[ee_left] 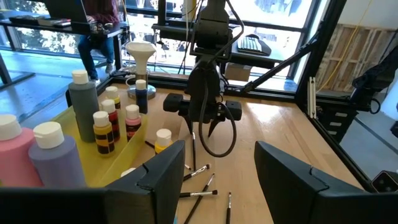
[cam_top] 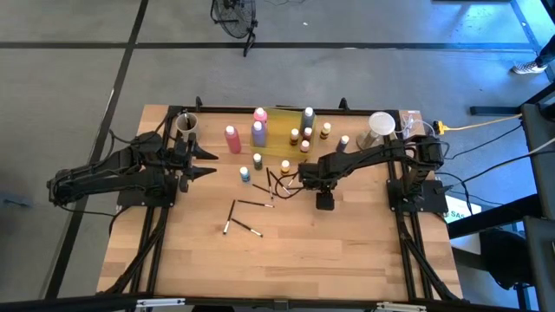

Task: Pick & Place Paint Supplies
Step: Put the silver paintbrush into the white cup

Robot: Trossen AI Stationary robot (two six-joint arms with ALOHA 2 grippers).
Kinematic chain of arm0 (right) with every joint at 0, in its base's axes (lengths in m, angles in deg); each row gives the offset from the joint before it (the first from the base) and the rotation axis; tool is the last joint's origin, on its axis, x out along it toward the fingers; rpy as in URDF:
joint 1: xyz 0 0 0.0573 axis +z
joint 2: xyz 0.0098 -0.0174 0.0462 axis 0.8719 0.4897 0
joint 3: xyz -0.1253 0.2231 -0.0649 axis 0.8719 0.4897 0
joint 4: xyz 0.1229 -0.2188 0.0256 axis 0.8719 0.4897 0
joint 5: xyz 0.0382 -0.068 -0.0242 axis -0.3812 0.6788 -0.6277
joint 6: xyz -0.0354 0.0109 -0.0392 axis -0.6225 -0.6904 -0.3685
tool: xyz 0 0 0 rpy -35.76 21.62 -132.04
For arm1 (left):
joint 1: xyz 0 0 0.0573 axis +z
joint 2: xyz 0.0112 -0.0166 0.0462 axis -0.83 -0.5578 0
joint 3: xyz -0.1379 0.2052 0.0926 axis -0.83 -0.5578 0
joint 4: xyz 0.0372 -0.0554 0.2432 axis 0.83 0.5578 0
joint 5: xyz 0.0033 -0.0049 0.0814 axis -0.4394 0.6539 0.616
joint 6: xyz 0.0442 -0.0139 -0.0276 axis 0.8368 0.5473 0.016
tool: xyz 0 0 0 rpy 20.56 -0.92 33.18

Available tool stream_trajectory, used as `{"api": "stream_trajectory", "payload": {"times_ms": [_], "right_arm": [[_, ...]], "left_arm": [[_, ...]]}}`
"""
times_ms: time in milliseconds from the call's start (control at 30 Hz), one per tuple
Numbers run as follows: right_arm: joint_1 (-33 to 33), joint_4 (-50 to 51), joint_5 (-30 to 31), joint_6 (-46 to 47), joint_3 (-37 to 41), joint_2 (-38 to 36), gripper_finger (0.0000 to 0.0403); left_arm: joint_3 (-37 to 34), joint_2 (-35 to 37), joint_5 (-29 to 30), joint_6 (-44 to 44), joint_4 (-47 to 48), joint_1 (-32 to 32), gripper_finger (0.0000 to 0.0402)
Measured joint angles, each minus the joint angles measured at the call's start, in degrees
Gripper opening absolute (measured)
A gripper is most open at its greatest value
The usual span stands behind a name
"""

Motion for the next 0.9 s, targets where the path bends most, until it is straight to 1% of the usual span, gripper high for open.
{"api": "stream_trajectory", "payload": {"times_ms": [167,300,433,700,900], "right_arm": [[0.00,-0.19,0.09,0.00,0.00,0.00,0.0226],[0.00,-0.20,0.11,0.05,0.00,0.00,0.0217],[-0.02,-0.26,0.28,0.24,0.00,0.00,0.0198],[0.02,-0.68,1.14,0.22,0.00,0.00,0.0144],[0.02,-0.84,1.21,0.29,-0.04,0.02,0.0118]], "left_arm": [[0.00,0.00,0.00,-0.02,0.00,-0.01,0.0190],[0.00,0.00,0.00,-0.02,0.02,0.00,0.0190],[0.00,0.00,0.00,-0.02,0.00,0.00,0.0190],[0.00,0.00,0.00,-0.02,0.02,0.00,0.0190],[0.00,0.00,0.00,-0.02,0.02,-0.02,0.0190]]}}
